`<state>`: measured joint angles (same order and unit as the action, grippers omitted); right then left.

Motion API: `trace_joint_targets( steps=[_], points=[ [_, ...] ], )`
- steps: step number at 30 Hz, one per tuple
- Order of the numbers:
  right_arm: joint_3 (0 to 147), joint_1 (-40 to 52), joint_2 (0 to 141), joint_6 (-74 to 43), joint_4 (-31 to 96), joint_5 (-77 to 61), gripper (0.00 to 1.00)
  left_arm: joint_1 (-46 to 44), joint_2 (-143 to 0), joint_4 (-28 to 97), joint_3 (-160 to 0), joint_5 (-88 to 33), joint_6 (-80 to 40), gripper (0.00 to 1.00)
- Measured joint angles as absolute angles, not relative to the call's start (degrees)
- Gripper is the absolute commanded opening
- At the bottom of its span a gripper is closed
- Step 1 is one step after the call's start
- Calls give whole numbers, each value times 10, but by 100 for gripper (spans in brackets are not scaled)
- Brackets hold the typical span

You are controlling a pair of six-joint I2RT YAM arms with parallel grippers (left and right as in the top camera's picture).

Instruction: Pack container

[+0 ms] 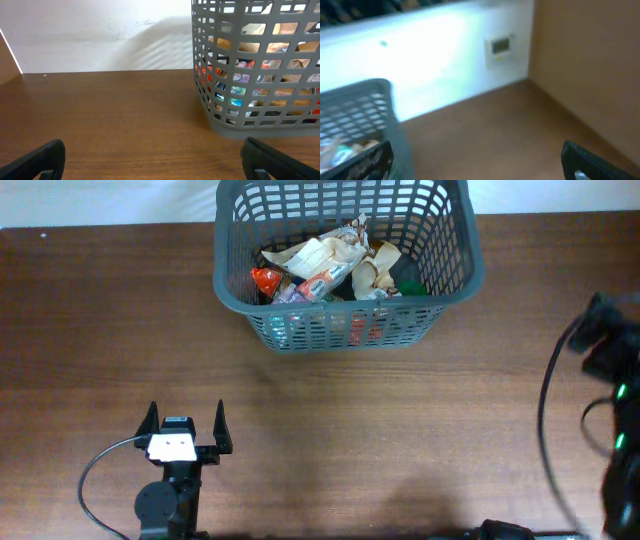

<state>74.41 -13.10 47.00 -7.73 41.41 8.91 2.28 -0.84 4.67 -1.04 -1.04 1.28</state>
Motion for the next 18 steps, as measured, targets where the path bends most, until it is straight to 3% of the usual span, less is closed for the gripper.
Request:
trace_joint_targets(
  steps=[12,18],
  points=[
    [575,-77,278,-77,360,30,99,23,-8,47,-10,-10,13,99],
    [479,-77,221,-77,242,-17,99,23,-8,46,-10,-10,13,99]
  ],
)
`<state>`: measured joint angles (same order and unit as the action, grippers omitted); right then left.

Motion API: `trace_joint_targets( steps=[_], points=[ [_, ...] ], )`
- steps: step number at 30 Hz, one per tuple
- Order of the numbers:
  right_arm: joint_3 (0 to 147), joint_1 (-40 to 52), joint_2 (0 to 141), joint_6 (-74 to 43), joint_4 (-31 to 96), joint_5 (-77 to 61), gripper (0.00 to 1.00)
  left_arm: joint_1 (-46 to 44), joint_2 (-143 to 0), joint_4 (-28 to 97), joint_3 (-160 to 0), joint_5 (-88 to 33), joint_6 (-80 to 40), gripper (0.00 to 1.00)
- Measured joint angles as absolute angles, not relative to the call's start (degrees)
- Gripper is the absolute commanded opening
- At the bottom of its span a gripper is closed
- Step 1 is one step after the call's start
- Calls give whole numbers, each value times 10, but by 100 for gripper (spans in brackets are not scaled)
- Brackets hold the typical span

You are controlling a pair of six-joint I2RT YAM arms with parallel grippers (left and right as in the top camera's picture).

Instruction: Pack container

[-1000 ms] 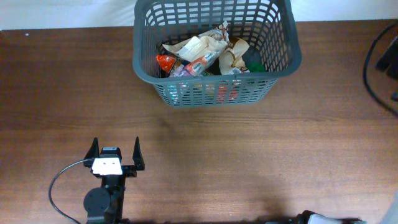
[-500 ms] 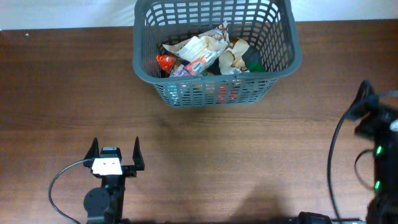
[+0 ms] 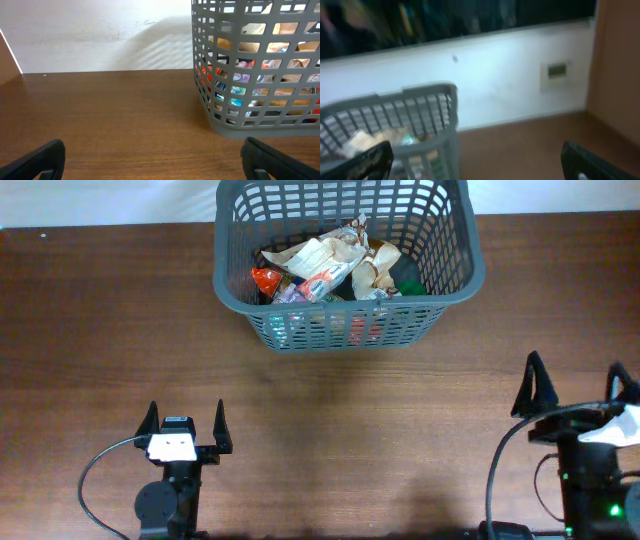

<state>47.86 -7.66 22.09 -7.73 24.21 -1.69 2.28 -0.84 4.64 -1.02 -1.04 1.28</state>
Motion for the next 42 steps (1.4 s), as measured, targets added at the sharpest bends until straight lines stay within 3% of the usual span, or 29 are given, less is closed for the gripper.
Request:
trace_joint_targets(
  steps=[5,12,24,42],
  points=[
    [403,-77,159,-77,168,-32,99,23,-8,47,-10,-10,13,99],
    [345,-76,98,-77,157,-42,99,23,-8,47,-10,-10,13,99],
    [321,-75,48,-77,151,-57,99,23,-8,47,-10,-10,13,99],
    [198,-75,10,-77,22,-114,99,23,-8,47,-10,-10,13,99]
  ],
)
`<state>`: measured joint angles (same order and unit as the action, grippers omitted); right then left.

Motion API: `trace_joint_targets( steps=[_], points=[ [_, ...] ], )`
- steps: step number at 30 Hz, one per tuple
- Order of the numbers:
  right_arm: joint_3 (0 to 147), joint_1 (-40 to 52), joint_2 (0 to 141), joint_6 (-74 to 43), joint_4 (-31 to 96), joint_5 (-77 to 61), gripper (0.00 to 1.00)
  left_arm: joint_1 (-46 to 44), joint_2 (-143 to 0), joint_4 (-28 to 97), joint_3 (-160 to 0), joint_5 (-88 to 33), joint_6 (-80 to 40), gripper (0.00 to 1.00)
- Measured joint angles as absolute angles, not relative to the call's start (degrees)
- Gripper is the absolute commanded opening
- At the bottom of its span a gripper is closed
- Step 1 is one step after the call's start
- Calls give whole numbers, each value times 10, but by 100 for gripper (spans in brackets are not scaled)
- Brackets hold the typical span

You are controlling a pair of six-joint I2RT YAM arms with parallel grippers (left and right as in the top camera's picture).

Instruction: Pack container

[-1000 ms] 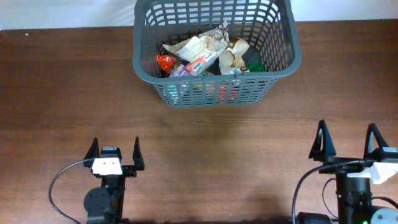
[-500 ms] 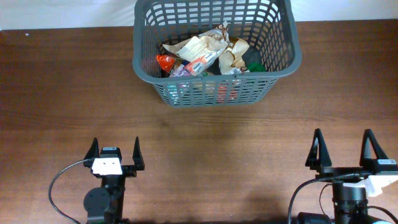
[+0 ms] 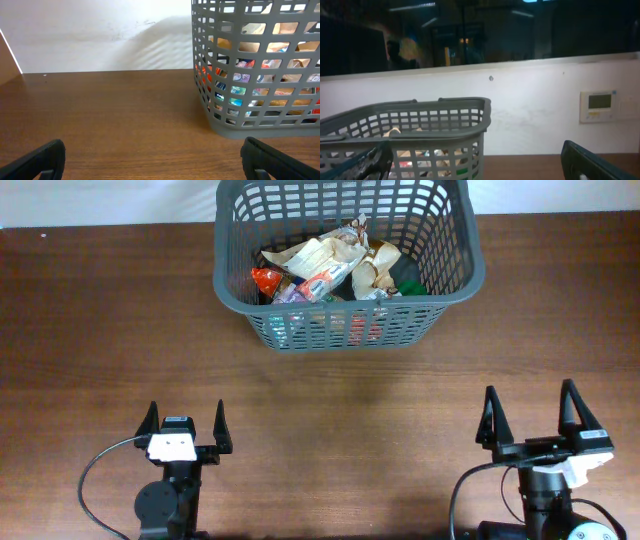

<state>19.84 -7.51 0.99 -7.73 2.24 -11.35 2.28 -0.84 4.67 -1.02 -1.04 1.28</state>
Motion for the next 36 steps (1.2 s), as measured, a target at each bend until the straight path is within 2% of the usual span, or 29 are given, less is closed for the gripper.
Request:
trace_joint_targets(
  steps=[5,18,36],
  points=[
    [166,-72,9,-77,-8,-117,99,23,-8,47,-10,-10,13,99],
    [111,4,9,-77,-31,-88,99,23,-8,46,-10,-10,13,99],
    [34,6,9,-77,-114,-75,99,23,-8,47,-10,-10,13,99]
  ],
)
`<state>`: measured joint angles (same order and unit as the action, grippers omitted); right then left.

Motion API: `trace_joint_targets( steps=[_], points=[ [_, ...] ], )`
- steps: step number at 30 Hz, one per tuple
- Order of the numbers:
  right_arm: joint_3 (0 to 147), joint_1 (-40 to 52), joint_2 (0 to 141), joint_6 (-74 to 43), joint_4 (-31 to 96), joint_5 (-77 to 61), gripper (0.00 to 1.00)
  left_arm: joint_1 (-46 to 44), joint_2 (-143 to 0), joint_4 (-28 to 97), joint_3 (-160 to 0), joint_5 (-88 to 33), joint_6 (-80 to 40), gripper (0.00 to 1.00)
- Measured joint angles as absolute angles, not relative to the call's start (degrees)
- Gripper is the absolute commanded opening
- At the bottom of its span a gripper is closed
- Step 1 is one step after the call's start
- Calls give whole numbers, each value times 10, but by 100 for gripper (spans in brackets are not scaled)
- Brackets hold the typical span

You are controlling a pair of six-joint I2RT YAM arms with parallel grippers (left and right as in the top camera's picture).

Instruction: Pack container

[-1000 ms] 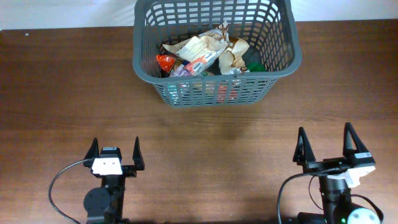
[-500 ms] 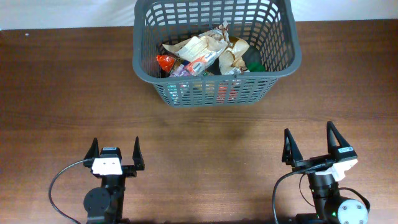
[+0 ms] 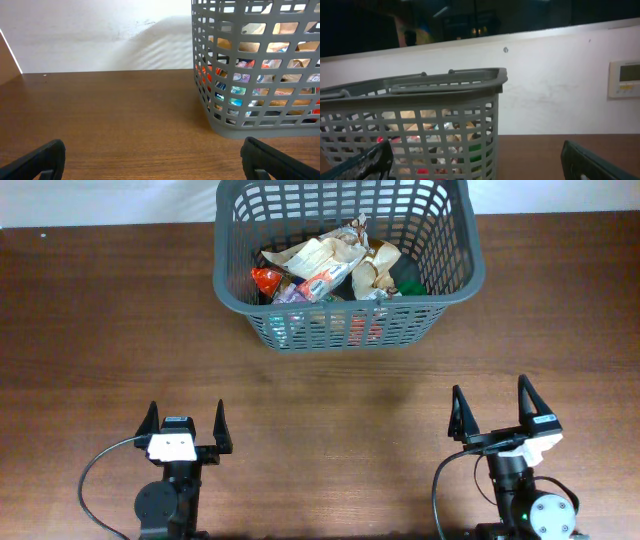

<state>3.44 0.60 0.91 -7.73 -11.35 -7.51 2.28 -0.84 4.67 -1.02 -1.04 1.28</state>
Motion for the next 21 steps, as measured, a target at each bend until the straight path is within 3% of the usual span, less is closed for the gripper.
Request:
trace_joint_targets(
  steps=[21],
  points=[
    [7,6,9,-77,-134,-38,99,23,-8,47,-10,-10,13,99]
  ],
)
